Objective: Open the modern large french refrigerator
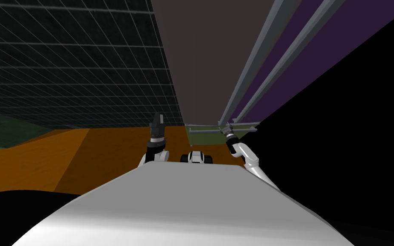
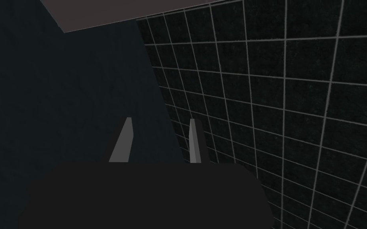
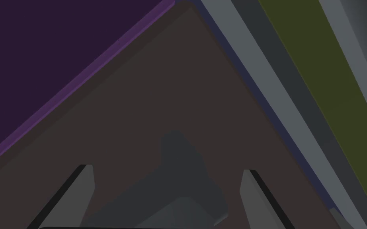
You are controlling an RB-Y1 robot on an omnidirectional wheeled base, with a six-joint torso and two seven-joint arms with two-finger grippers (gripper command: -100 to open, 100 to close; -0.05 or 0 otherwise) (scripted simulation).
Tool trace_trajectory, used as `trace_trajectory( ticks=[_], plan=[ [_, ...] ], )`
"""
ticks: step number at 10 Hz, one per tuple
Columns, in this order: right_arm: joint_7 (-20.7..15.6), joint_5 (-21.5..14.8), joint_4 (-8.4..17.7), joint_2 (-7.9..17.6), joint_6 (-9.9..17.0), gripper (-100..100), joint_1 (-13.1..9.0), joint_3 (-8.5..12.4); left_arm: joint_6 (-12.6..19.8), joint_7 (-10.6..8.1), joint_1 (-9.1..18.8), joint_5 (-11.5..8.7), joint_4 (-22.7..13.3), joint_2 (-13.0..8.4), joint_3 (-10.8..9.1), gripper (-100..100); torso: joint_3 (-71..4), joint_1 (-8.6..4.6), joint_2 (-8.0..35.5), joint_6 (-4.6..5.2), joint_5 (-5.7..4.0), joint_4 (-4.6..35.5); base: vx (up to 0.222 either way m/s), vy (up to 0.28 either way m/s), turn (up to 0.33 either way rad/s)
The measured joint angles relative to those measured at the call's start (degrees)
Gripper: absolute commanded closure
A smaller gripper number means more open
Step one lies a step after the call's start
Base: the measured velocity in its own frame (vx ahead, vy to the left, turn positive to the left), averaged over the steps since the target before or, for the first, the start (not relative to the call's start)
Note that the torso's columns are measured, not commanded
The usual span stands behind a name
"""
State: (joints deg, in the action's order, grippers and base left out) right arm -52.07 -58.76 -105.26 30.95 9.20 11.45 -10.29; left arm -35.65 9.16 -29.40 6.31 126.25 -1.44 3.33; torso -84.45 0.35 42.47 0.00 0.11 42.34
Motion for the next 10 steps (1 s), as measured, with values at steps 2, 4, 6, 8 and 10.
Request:
trace_trajectory(
  ticks=[2,4,6,8,10],
  plan=[
    [-0.1,-0.08,0.28,-0.48,0.51,100,0.45,0.49,0.0,0.0,0.0,0.0,0.0,0.02,0.01,0,0.08,0.26,0.18,0.11,0.13,0.16,-0.059,0.188,-0.157],
    [-0.26,0.18,0.02,-0.56,2.36,100,1.02,1.32,0.0,0.0,0.01,0.0,0.0,0.02,0.02,0,0.2,0.14,0.34,-0.2,0.07,0.19,-0.108,0.188,-0.109],
    [-0.46,0.3,-0.21,-0.95,3.86,100,1.86,2.28,0.0,0.0,0.02,0.0,0.0,0.03,0.02,0,0.05,0.2,0.13,-0.21,0.14,0.21,-0.117,0.23,-0.14],
    [-0.76,0.56,-0.41,-1.43,5.72,100,2.43,2.88,0.0,0.0,0.01,0.0,0.0,0.02,0.02,0,-0.04,-0.01,0.02,-0.18,0.17,0.27,-0.124,0.214,-0.124],
    [-0.95,0.48,-0.45,-2.1,7.38,100,2.77,3.91,0.0,0.0,0.01,0.0,0.0,0.02,0.02,0,0.01,0.01,0.08,-0.13,0.16,0.27,-0.116,0.226,-0.116]
  ],
)
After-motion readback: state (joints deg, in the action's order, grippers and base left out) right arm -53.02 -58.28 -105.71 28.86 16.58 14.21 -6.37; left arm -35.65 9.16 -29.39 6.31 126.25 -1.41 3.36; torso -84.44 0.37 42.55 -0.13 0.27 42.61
